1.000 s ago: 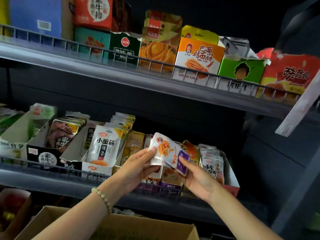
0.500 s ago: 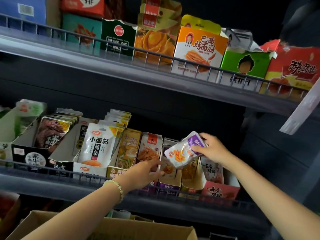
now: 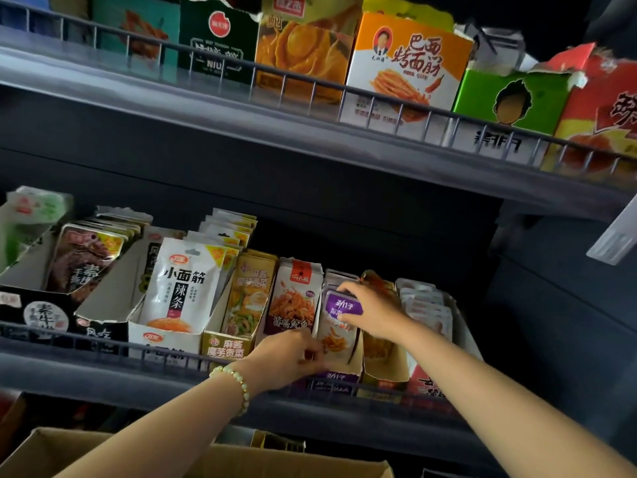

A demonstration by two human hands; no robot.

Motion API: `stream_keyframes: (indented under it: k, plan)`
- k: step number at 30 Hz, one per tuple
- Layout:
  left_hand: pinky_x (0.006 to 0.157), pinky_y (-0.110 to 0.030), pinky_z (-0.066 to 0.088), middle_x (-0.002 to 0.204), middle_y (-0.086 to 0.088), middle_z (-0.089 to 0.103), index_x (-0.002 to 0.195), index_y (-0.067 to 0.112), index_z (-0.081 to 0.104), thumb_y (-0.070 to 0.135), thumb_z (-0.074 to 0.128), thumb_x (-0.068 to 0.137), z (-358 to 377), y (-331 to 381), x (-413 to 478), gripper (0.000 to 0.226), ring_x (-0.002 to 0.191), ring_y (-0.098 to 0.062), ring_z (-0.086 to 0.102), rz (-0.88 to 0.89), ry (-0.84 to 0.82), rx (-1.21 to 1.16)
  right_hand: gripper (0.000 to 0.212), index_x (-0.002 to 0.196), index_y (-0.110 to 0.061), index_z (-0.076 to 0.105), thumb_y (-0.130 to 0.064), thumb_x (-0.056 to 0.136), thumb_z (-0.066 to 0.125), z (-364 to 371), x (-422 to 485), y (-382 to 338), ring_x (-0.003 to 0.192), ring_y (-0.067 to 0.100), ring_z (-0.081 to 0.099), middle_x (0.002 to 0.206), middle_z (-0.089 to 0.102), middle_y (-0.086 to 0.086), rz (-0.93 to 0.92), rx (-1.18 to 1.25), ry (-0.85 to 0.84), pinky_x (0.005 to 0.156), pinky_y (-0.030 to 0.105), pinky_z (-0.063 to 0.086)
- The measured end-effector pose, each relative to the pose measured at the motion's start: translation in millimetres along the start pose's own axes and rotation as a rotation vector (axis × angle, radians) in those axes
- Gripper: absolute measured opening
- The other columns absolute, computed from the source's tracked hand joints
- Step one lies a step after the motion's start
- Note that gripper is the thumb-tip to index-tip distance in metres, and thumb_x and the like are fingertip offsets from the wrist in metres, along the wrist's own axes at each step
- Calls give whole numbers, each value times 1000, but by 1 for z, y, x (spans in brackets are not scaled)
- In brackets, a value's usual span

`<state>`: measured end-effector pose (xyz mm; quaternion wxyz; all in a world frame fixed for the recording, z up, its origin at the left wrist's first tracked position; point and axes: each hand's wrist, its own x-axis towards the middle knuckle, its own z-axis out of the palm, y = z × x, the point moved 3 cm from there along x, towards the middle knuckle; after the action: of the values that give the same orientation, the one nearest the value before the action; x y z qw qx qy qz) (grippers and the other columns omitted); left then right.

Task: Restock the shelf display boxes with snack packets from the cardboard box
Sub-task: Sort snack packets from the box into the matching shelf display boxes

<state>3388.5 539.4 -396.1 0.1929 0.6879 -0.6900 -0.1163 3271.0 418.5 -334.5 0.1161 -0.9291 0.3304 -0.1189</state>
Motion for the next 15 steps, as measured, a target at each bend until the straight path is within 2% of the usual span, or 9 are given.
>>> stream_keyframes:
  k: [2, 5, 10, 15]
  plan:
    - [82, -23, 45, 117, 9, 54, 99, 24, 64, 55, 56, 88, 1, -1, 1, 34, 100, -10, 54, 16, -3, 4, 63, 134, -27, 41, -29, 81, 75, 3, 1, 4, 109, 16, 54, 127, 53, 1, -50, -66, 41, 80, 24, 53]
    - [85, -24, 46, 115, 11, 54, 92, 23, 62, 54, 58, 87, 1, -3, 2, 31, 102, -9, 54, 23, -3, -7, 71, 137, -29, 39, -34, 77, 77, 8, 2, 9, 119, 19, 50, 134, 49, -1, -102, -124, 87, 94, 35, 50]
    - [74, -18, 39, 111, 13, 53, 87, 25, 61, 53, 59, 87, 1, -5, 2, 28, 98, -7, 53, 32, 24, -16, 71, 142, -27, 40, -40, 80, 73, 9, 1, 12, 123, 15, 41, 133, 42, -3, -122, -120, 190, 99, 29, 41]
    - [76, -16, 39, 113, 14, 52, 93, 24, 63, 51, 59, 88, 3, -3, 1, 29, 100, -6, 52, 20, 26, 14, 75, 146, -28, 35, -46, 82, 69, 11, -7, 14, 126, 14, 33, 133, 39, -4, -118, -229, 245, 101, 26, 28]
